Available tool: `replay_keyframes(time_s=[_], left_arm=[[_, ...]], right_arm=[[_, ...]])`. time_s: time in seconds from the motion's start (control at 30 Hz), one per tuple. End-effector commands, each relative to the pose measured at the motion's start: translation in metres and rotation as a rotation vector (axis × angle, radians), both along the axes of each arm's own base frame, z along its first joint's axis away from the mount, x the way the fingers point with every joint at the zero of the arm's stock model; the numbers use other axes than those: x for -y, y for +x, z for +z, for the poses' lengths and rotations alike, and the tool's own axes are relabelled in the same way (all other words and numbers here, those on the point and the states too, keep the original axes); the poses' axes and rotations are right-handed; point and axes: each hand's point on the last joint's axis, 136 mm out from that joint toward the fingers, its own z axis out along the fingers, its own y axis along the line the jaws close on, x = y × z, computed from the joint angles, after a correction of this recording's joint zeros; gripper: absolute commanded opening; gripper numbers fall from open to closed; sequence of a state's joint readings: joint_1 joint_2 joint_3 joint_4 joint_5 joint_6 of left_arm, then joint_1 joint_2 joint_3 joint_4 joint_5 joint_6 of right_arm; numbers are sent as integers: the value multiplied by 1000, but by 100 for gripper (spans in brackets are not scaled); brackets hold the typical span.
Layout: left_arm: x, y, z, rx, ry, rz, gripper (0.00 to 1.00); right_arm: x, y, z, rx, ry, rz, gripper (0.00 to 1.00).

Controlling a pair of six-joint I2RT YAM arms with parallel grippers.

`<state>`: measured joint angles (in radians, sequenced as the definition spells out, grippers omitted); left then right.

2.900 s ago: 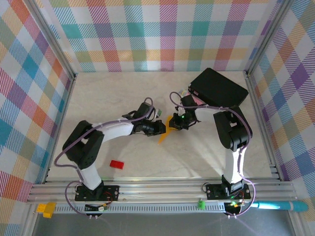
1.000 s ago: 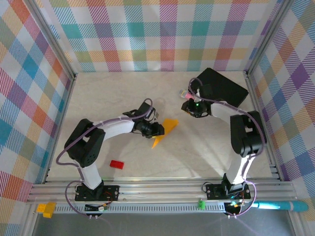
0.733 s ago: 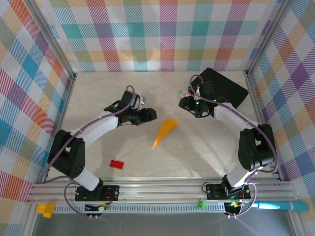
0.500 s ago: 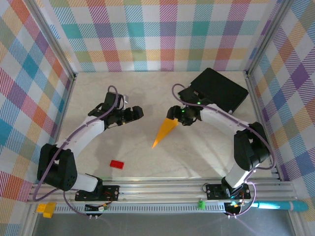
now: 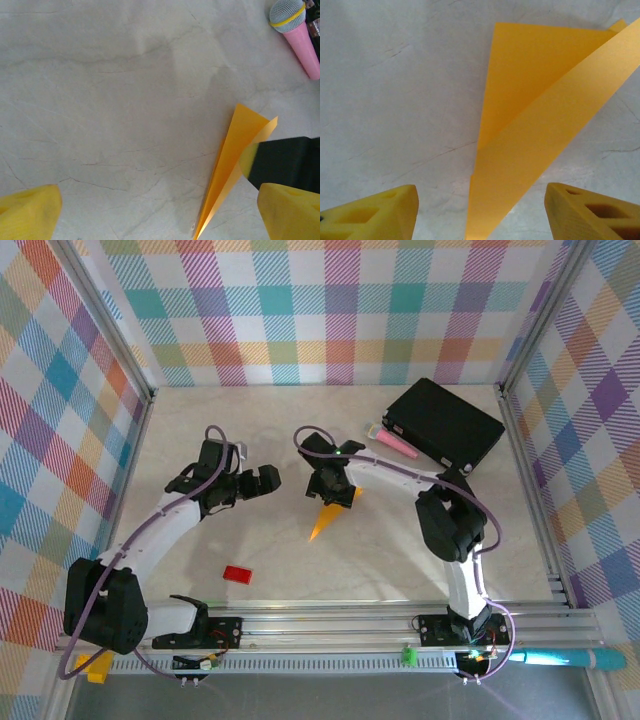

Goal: Fold a paper plane with a square sheet of paper (pick it up from the middle)

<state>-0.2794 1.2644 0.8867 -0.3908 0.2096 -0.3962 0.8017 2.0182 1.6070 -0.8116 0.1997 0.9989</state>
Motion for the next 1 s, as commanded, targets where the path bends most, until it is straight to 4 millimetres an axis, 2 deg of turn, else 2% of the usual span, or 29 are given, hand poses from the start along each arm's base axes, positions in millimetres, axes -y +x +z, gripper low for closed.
replay_keyframes(time_s=[0.0,0.37,0.67,0.77,0.97], left_arm=[[-3,0,15,45,-21,0,100],[-4,-1,15,49,-16,7,100],[-2,-1,13,45,-25,-1,100],[-2,0,13,45,-28,0,100],[-1,0,11,42,-30,-2,100]], right_arm=[[21,-7,-4,-35,-130,-56,67],[22,-7,-17,-107,-212,-41,65],[34,-11,0,-73,-218,-97,60],[34,-13,0,-78,-211,-106,59],[36,-16,-1,-85,-202,-135,50]])
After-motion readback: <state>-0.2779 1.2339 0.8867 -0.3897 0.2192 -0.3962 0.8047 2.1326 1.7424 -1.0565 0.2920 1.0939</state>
